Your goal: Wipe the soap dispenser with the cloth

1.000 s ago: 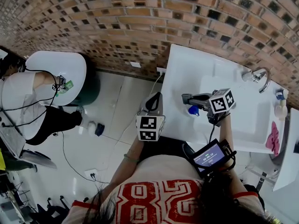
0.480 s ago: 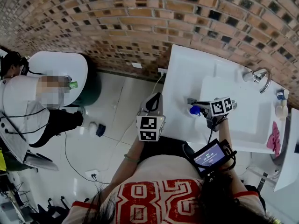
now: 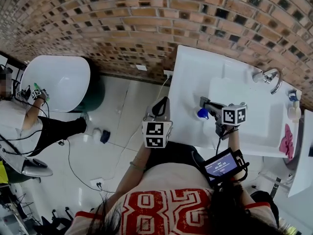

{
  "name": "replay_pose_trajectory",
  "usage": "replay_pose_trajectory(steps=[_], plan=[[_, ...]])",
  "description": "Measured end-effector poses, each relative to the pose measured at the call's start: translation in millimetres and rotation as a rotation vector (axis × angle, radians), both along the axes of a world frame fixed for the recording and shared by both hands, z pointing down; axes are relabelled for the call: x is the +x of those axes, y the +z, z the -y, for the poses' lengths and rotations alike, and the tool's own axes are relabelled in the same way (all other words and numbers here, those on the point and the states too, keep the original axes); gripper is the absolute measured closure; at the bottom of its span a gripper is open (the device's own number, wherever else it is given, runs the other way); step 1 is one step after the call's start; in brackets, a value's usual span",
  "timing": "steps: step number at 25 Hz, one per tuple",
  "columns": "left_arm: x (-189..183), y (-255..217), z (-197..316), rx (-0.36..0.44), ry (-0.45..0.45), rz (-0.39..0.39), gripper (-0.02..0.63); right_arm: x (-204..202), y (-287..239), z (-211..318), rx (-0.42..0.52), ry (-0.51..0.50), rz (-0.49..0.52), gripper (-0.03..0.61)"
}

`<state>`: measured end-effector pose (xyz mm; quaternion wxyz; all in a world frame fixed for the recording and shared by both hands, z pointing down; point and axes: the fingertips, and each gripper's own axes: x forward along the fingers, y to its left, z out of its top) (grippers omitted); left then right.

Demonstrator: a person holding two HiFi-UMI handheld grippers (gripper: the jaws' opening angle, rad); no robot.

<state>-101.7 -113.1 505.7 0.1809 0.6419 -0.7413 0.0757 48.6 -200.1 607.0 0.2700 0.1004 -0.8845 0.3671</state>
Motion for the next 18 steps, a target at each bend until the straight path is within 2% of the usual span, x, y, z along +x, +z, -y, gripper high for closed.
replay_pose_trajectory(steps=[9,12,16,18], plan=[[13,6,-9,-0.007,0.048,-0.002,0.611,26,-56,-1,0.151,0.214,0.059,0.531],[22,3,-12,0.000,0.086,-0.011,0.611,40,-61,-6,0.170,0.322,0.070,0.531],[44,-5,-1,0.015,0.201,-0.032,0.609,60,-72,-11,0.141,0.493,0.127,0.531],[51,-8,5,0.025,0.274,-0.033,0.610,73,-70,-17,0.137,0.587,0.118,0.531]])
